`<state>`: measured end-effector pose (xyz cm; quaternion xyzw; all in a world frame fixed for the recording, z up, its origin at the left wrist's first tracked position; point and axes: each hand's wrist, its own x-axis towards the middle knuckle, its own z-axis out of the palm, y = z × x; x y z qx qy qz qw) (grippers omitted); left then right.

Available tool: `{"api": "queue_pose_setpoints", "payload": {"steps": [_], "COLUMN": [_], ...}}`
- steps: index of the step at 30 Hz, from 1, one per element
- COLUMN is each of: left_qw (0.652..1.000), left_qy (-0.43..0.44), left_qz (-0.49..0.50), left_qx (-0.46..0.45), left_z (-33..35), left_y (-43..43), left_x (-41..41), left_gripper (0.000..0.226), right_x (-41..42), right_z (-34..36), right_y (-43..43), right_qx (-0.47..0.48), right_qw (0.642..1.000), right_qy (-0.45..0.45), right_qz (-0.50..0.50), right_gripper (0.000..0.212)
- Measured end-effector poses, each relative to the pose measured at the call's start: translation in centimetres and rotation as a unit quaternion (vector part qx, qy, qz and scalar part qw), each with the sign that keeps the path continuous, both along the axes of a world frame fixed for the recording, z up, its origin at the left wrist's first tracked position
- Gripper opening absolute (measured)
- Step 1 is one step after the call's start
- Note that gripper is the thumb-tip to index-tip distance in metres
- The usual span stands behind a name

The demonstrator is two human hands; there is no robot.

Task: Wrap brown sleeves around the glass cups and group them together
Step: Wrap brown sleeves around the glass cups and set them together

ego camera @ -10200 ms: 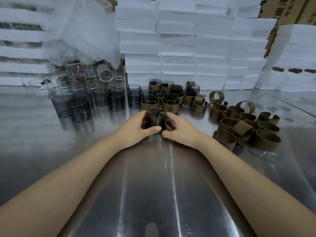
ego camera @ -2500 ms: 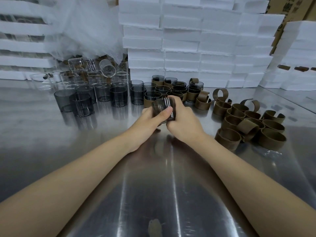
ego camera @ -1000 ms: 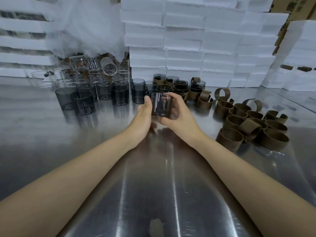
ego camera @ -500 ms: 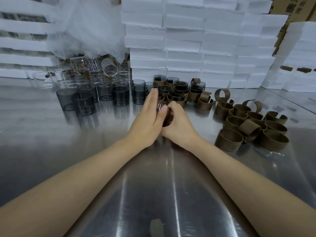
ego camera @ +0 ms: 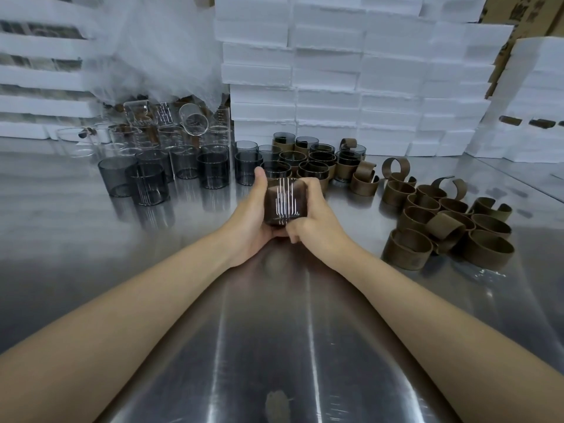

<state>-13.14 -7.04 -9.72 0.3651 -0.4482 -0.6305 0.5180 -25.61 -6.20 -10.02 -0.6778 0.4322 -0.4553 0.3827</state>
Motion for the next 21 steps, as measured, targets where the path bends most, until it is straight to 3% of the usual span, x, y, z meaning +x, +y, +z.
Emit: {"api": "queue_pose_setpoints", "payload": {"steps": [4, 7, 8, 10, 12, 17, 21], "left_qw": [0.996, 0.996, 0.996, 0.997, 0.999, 0.998, 0.998], "left_qy": [-0.046, -0.052, -0.05, -0.045, -0.028, 0.05, 0.05], "left_qz": [-0.052, -0.043, -0.039, -0.032, -0.013, 0.028, 0.019], "left_qx": [-0.049, -0.06, -0.058, -0.049, -0.038, -0.007, -0.013], "left_z": [-0.2, -0.4, -0.4, -0.4, -0.5, -0.9, -1.0], "left_y": [0.4, 0.6, 0.6, 0.5, 0.2, -0.5, -0.6], "left_x": [-0.5, -0.7, -0.6, -0.5, -0.4, 0.0, 0.1], "left_gripper": [0.056, 0.049, 0.047, 0.045, 0.04, 0.034, 0.031], "right_x": [0.0, -0.8, -1.0, -1.2, -1.3, -3.5, -4.3], "right_z": [0.2, 1.0, 1.3, 2.0, 2.9, 5.0, 6.5], "right_y": [-0.1, 0.2, 0.4, 0.7, 1.1, 2.0, 3.0], "right_qx": [-0.034, -0.101, -0.114, -0.149, -0.157, 0.023, 0.14], "right_qw": [0.997, 0.977, 0.956, 0.881, 0.827, 0.711, 0.689], "right_qy": [0.015, 0.156, 0.239, 0.404, 0.487, 0.65, 0.671], "right_qz": [-0.062, -0.104, -0.126, -0.193, -0.235, -0.269, -0.233], "right_gripper": [0.065, 0.046, 0.039, 0.027, 0.022, 0.043, 0.042]}}
